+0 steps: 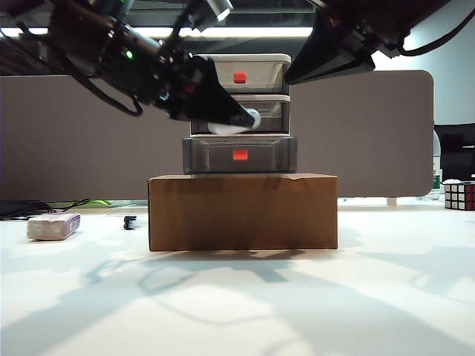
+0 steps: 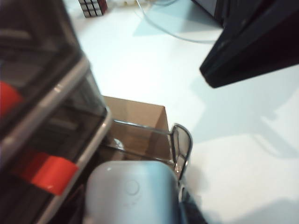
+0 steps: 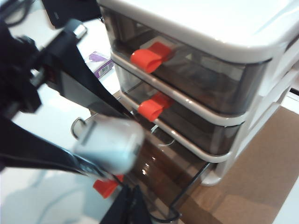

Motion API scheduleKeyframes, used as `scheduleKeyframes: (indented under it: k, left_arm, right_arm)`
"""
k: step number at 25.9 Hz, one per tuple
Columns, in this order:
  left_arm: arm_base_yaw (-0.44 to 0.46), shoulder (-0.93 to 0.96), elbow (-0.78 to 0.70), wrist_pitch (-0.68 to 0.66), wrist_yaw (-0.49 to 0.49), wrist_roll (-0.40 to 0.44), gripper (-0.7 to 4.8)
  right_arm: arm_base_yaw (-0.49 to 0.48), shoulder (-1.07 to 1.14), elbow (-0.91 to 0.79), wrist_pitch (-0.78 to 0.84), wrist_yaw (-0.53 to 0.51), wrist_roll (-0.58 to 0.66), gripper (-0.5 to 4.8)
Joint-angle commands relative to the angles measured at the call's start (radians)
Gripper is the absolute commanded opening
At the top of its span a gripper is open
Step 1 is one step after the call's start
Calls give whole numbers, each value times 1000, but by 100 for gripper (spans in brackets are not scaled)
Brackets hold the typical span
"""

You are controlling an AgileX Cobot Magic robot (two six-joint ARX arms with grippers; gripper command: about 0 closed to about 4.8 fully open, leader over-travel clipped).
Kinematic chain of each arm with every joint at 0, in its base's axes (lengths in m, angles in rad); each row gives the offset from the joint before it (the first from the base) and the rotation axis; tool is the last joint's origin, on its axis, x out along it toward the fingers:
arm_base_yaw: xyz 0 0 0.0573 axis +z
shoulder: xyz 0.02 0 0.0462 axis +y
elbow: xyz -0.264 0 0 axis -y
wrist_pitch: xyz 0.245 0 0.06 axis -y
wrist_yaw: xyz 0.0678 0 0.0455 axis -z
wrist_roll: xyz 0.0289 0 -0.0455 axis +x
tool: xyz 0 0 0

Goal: Open the third layer of the drawer on the table, pick up the earphone case on the table and put it in, and finally close the drawer.

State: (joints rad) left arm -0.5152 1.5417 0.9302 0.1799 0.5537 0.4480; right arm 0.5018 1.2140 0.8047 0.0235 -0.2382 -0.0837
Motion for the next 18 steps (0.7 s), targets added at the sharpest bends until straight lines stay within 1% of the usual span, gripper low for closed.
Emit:
scheduleKeyframes:
  k: [1,4,7,10,11,12,13,18]
  left_arm:
    - [-1,11,4,25,-39,0,92]
    - [-1,11,4,63,-71,0,92]
    - [-1,11,4,61,-126,1,92]
    - [-1,11,4,60,-154,0,93]
    - [-1,11,4,58,-153,0,122]
    - [-1,11,4,57,-153,0,180]
    - [-1,11,4,49,-153,0,253]
    - [-1,11,4,15,-148,-21,256]
  right_arm:
    - [1,-5,4,2,0,-2,-6]
    - [1,-5,4,-1,0,-2,-6]
    - [1,-5,4,-1,0,-2,-6]
    - [1,-5,4,-2,0,-2,-6]
    - [1,-5,3,-2,0,-2,-6]
    - [1,-5,4,-3,0,-2,-6]
    - [1,-5,4,-3,0,-2,-6]
    - [1,-5,4,-3,0,-3,-6]
